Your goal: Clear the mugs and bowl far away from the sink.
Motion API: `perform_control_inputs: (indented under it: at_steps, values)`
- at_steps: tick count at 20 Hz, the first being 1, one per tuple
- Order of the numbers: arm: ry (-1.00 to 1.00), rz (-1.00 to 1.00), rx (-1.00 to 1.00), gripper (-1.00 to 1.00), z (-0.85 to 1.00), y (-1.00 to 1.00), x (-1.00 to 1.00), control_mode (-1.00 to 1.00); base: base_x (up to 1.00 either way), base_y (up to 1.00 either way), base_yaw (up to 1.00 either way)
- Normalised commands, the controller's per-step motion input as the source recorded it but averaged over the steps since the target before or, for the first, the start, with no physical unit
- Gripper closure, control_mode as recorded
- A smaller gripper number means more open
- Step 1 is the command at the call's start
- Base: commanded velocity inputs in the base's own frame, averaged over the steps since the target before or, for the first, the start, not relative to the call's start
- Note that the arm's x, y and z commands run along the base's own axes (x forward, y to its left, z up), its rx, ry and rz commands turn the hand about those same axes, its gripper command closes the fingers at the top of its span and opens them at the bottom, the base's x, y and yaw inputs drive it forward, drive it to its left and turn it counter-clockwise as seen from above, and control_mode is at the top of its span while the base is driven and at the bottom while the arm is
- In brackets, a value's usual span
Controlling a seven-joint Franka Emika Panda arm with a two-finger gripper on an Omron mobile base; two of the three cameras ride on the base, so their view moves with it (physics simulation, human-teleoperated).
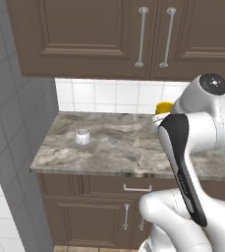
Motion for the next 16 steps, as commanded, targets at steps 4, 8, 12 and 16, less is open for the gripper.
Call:
perform_control_inputs:
  at_steps: [4,8,12,16]
  values:
    - [0.00,0.01,0.00,1.00,-0.15,0.00,0.16,-1.00,0.17,0.00,0.00]
    - [0.00,0.02,0.00,1.00,-0.44,0.00,0.06,-1.00,0.00,0.00,0.00]
    - [-0.01,0.00,0.00,1.00,-0.59,0.00,0.00,-1.00,0.00,0.00,0.00]
    - [0.00,0.00,0.00,1.00,-0.62,0.00,0.13,-1.00,0.00,0.00,0.00]
